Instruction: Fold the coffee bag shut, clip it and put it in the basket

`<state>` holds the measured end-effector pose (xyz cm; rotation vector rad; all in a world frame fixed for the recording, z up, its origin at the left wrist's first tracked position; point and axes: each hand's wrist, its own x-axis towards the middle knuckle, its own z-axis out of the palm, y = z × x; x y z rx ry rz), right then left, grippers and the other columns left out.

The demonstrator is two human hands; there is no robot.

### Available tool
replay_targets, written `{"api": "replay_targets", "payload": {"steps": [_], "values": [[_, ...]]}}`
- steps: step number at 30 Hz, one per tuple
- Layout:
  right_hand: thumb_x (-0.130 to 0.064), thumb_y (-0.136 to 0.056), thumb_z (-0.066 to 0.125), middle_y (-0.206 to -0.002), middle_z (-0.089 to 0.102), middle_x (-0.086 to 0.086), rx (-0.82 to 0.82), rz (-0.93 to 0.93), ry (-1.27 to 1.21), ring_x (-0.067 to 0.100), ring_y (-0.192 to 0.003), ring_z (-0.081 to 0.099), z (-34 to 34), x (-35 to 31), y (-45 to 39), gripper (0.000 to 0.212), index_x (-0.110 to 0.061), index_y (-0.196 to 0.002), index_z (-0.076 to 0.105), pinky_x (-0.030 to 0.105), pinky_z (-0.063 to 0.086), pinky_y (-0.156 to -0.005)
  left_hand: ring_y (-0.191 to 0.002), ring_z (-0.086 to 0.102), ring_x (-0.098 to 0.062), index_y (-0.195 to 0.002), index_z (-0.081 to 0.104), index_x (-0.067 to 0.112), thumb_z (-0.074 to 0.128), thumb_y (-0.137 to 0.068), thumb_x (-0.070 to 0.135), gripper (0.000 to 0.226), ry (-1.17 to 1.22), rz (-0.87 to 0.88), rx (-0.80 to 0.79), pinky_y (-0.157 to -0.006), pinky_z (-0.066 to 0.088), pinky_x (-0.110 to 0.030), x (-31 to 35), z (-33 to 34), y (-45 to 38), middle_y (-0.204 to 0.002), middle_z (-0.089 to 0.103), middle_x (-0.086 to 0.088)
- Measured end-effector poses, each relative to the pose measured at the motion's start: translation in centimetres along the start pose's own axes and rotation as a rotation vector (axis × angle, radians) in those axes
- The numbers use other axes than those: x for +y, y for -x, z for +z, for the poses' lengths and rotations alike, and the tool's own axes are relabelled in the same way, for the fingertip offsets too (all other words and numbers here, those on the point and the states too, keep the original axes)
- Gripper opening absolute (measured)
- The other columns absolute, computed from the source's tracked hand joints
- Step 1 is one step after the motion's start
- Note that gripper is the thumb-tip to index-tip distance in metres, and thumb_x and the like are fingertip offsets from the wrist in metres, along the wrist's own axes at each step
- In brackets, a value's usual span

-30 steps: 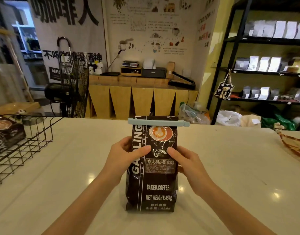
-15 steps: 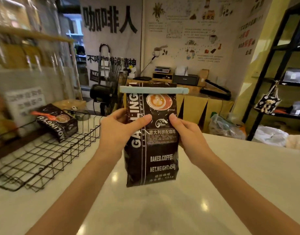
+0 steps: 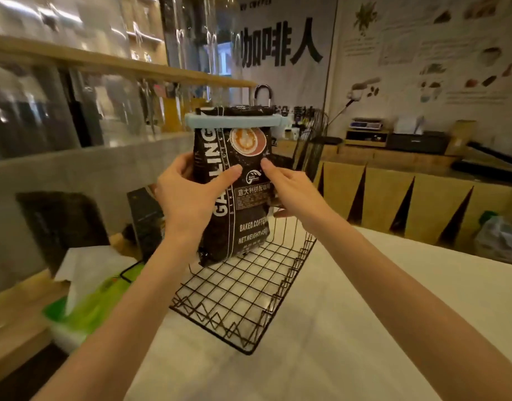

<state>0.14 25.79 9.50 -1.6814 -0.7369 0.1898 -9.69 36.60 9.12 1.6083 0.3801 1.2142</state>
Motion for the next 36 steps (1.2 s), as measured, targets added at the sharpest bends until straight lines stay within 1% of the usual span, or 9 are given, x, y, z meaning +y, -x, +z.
{"api": "replay_targets", "payload": {"steps": [3, 8, 12, 18, 21, 26, 30, 33, 36], "values": [[-0.052, -0.087, 0.042, -0.109, 0.062, -0.003, -0.065, 0.078, -0.045, 0.019, -0.103, 0.059, 4.0, 0.1, -1.8, 0.045, -0.021, -0.118, 0.056, 0.032, 0.047, -0.075, -0.087, 0.063, -0.002, -0.099, 0.060, 0.020, 0.081, -0.056, 0.032, 0.049, -0.060, -0.002, 0.087, -0.077, 0.054, -0.025, -3.2, -1.9, -1.2, -0.094, 0.067, 0.009], [-0.049, -0.088, 0.044, -0.105, 0.056, -0.003, -0.142, 0.203, -0.082, 0.007, -0.081, 0.052, 8.2, 1.4, -2.9, 0.045, -0.018, -0.120, 0.052, 0.028, 0.042, -0.067, -0.090, 0.058, -0.003, -0.111, 0.056, 0.019, 0.080, -0.060, 0.030, 0.057, -0.138, -0.034, 0.167, -0.079, 0.050, -0.023, -7.1, -3.9, -1.4, -0.094, 0.058, 0.014], [-0.052, -0.087, 0.044, -0.125, 0.058, 0.004, -0.163, 0.271, -0.041, 0.020, -0.104, 0.055, 10.1, 3.0, -3.0, 0.050, -0.019, -0.124, 0.052, 0.032, 0.044, -0.074, -0.091, 0.058, -0.007, -0.110, 0.054, 0.018, 0.081, -0.059, 0.027, 0.059, -0.160, -0.076, 0.196, -0.081, 0.050, -0.025, -9.2, -4.7, -1.0, -0.087, 0.055, 0.015], [-0.042, -0.089, 0.047, -0.085, 0.054, -0.014, -0.203, 0.285, -0.091, 0.001, -0.076, 0.049, 11.0, 4.6, -3.2, 0.040, -0.017, -0.119, 0.054, 0.033, 0.043, -0.085, -0.098, 0.061, -0.015, -0.112, 0.050, 0.020, 0.082, -0.057, 0.031, 0.064, -0.172, -0.175, 0.177, -0.084, 0.053, -0.038, -11.2, -5.4, -0.6, -0.103, 0.062, 0.004], [-0.041, -0.090, 0.045, -0.080, 0.051, -0.017, -0.191, 0.286, -0.073, -0.001, -0.074, 0.047, 11.4, 4.9, -3.4, 0.039, -0.018, -0.121, 0.052, 0.037, 0.043, -0.095, -0.098, 0.061, -0.015, -0.108, 0.049, 0.023, 0.081, -0.059, 0.029, 0.059, -0.147, -0.206, 0.131, -0.084, 0.053, -0.040, -11.4, -5.5, -0.8, -0.104, 0.062, 0.004], [-0.043, -0.091, 0.042, -0.098, 0.053, -0.006, -0.255, 0.363, -0.085, 0.014, -0.101, 0.052, 10.9, 4.2, -3.0, 0.048, -0.015, -0.129, 0.042, 0.037, 0.038, -0.102, -0.097, 0.056, -0.011, -0.115, 0.046, 0.018, 0.081, -0.059, 0.026, 0.066, -0.142, -0.210, 0.069, -0.083, 0.048, -0.031, -11.1, -5.2, -0.3, -0.105, 0.058, 0.005], [-0.046, -0.089, 0.043, -0.143, 0.040, 0.008, -0.281, 0.390, 0.003, 0.025, -0.130, 0.037, 10.7, 4.4, -3.0, 0.058, -0.015, -0.136, 0.034, 0.039, 0.031, -0.106, -0.109, 0.049, -0.013, -0.129, 0.034, 0.018, 0.081, -0.058, 0.024, 0.086, -0.205, -0.197, 0.042, -0.090, 0.043, -0.032, -11.4, -5.3, 0.1, -0.120, 0.052, 0.002], [-0.044, -0.090, 0.042, -0.143, 0.041, 0.007, -0.284, 0.360, -0.001, 0.021, -0.127, 0.040, 10.5, 4.2, -2.7, 0.054, -0.015, -0.136, 0.035, 0.032, 0.032, -0.097, -0.127, 0.039, -0.018, -0.136, 0.024, 0.019, 0.081, -0.058, 0.024, 0.096, -0.246, -0.173, 0.087, -0.104, 0.037, -0.040, -10.7, -5.5, 0.6, -0.138, 0.041, -0.005], [-0.040, -0.090, 0.045, -0.138, 0.047, 0.006, -0.187, 0.253, -0.035, 0.011, -0.108, 0.044, 9.9, 4.6, -2.5, 0.049, -0.016, -0.133, 0.039, 0.028, 0.035, -0.090, -0.131, 0.031, -0.019, -0.137, 0.024, 0.016, 0.077, -0.063, 0.028, 0.092, -0.325, 0.045, 0.200, -0.109, 0.031, -0.041, -9.3, -5.5, 1.7, -0.141, 0.034, -0.008]]}}
